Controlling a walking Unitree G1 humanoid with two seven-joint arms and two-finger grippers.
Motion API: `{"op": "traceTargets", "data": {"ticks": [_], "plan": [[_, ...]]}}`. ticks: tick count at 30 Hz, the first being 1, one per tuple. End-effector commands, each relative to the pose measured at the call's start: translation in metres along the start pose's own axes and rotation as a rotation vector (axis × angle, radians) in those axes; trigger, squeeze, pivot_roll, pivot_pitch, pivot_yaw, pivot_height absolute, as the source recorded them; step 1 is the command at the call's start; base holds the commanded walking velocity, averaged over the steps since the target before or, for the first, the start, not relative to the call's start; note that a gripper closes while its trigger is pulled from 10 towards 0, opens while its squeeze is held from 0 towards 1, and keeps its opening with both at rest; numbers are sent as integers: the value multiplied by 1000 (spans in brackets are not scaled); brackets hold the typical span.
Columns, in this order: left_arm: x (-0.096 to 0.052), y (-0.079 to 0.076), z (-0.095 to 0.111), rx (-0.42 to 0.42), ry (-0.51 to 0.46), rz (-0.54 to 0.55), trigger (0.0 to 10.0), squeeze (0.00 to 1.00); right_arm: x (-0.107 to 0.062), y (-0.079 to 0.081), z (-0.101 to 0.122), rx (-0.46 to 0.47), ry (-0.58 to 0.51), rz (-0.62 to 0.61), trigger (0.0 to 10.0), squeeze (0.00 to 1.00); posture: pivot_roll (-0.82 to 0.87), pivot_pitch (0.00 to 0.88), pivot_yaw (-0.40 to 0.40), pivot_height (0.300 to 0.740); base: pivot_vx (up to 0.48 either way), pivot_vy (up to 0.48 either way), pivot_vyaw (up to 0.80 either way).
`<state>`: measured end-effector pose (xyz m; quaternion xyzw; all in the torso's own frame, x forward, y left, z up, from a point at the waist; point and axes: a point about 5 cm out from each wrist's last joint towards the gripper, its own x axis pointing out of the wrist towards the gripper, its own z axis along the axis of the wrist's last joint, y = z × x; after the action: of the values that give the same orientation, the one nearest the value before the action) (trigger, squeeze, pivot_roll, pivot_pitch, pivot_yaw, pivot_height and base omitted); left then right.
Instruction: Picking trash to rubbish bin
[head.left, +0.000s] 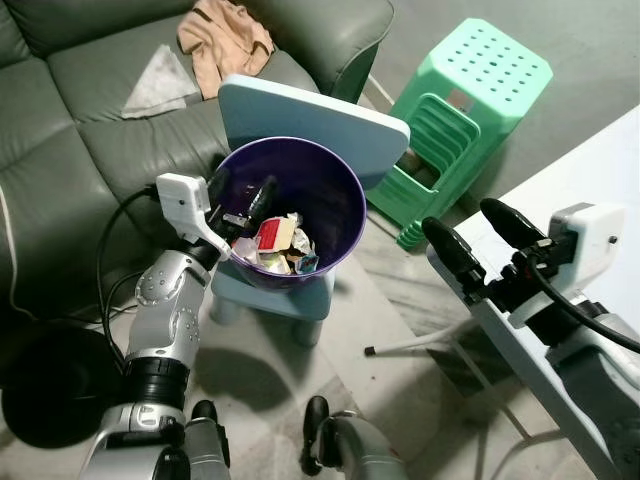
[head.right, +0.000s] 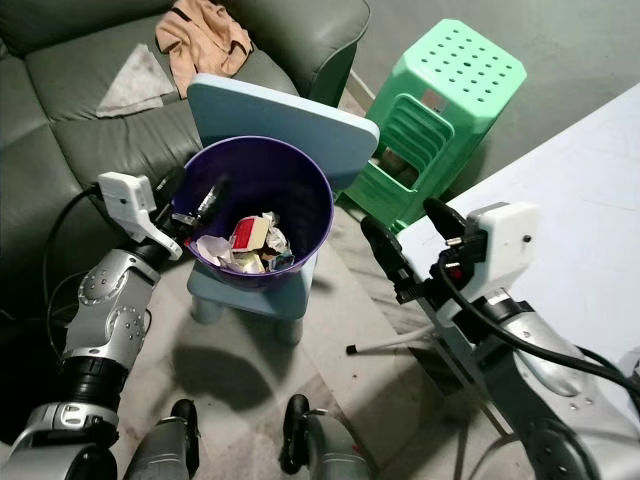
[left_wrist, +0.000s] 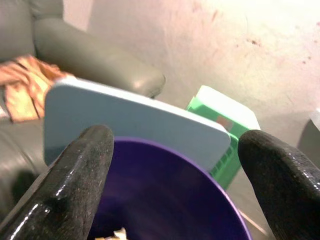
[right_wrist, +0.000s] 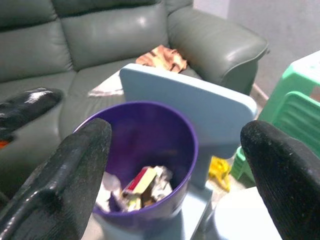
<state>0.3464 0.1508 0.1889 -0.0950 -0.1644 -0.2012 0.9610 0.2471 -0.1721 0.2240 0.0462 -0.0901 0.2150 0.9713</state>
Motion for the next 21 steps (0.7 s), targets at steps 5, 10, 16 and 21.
{"op": "traceTargets", "data": {"ticks": [5, 10, 16, 21], "plan": [[-9, -16, 1, 2, 27, 34, 10000, 0, 8, -14, -14, -82, -7, -135, 10000, 0, -118, 181, -94, 740, 0, 0, 0], [-11, -17, 2, 8, 47, 76, 10000, 0, 12, -23, -22, -117, -27, -211, 10000, 0, -123, 121, -80, 740, 0, 0, 0], [-7, -17, 1, -4, 72, 123, 10000, 0, 15, -32, -29, -200, -22, -291, 10000, 0, -121, 77, -75, 740, 0, 0, 0], [-2, -11, -2, 34, 108, 184, 10000, 0, 21, -36, -38, -245, 4, -329, 10000, 0, -111, 22, -75, 740, 0, 0, 0]]}}
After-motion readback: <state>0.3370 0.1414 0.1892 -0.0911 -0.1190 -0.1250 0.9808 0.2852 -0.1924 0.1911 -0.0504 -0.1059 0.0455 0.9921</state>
